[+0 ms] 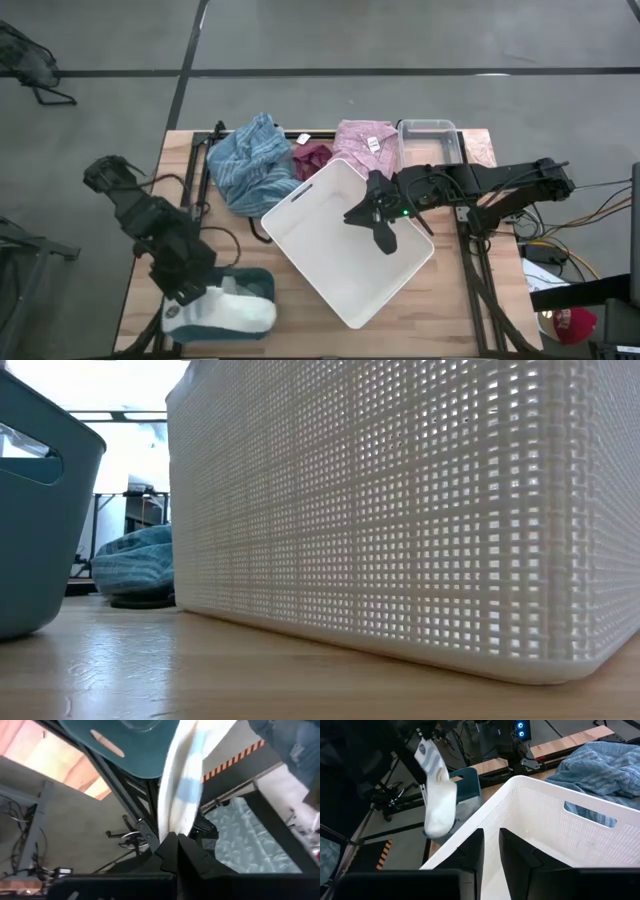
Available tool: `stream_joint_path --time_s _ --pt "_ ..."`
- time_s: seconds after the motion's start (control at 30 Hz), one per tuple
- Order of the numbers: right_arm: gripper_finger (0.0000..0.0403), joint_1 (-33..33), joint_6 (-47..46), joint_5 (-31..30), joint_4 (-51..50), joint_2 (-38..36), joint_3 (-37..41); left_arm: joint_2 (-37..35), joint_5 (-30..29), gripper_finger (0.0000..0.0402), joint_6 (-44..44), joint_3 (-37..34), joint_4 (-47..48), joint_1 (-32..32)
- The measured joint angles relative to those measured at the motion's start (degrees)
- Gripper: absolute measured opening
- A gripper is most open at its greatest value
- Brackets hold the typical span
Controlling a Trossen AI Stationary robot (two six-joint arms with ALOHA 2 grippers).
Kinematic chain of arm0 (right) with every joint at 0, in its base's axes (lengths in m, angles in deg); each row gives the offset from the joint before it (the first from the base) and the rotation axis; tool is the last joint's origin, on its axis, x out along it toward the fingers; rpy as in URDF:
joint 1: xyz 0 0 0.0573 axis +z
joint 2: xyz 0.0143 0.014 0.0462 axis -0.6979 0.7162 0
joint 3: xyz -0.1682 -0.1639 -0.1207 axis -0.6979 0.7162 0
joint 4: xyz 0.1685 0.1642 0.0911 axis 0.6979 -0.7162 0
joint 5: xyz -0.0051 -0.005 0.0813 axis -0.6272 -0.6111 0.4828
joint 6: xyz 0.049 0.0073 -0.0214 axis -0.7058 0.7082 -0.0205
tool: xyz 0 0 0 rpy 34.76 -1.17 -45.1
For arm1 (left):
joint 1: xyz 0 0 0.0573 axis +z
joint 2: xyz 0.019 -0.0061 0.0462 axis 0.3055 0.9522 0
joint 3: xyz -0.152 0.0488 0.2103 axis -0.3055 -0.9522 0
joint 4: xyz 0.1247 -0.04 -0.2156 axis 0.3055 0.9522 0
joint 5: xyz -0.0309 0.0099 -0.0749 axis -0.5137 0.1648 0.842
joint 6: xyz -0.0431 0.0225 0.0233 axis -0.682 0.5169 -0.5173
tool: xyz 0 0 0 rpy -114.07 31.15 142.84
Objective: Pick & Place Cloths
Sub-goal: Put the blue and white sock into the green bin
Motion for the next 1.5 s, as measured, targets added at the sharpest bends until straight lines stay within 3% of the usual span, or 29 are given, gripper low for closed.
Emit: stream_joint_path --time_s 0.17,0.33,0.57,0.67,0.9,1.1,1.23,1.37,1.5 --pt "0.0075 0.0 0.9 0.0 0.0 0.0 0.0 -3.9 -1.5 0.0001 -8.5 -2.7 -0.4 -0.1" --pt "0.0092 0.0 1.1 0.0 -0.2 0.0 0.0 -4.4 -13.5 0.0003 -9.3 -5.6 -10.0 0.0" --pt "0.0107 0.0 1.5 -1.5 -0.2 0.0 0.0 -1.7 -28.0 0.0004 -4.3 -12.6 -31.8 0.0" --pt "0.0112 0.0 1.5 -3.1 -0.2 0.0 0.0 0.5 -26.8 0.0003 -1.2 -16.6 -37.4 0.0" --pt "0.0123 0.0 1.5 -3.9 -0.2 0.0 0.0 4.8 -14.5 0.0007 0.0 -26.0 -38.1 -0.2" --pt "0.0131 0.0 1.5 -3.9 -0.2 0.0 0.0 5.7 -13.6 0.0009 -3.8 -31.5 -45.7 -0.1" --pt "0.0131 0.0 1.5 -3.9 -0.2 0.0 0.0 5.6 -16.6 0.0016 -5.8 -32.7 -50.0 -0.1" --pt "0.0118 0.0 1.6 -4.2 -0.2 0.0 0.0 5.3 -18.4 0.0056 -8.5 -32.4 -51.5 -0.1" --pt "0.0103 0.0 1.9 -4.5 -0.2 0.0 0.0 4.6 -20.7 0.0121 -10.8 -32.4 -52.9 -0.1"
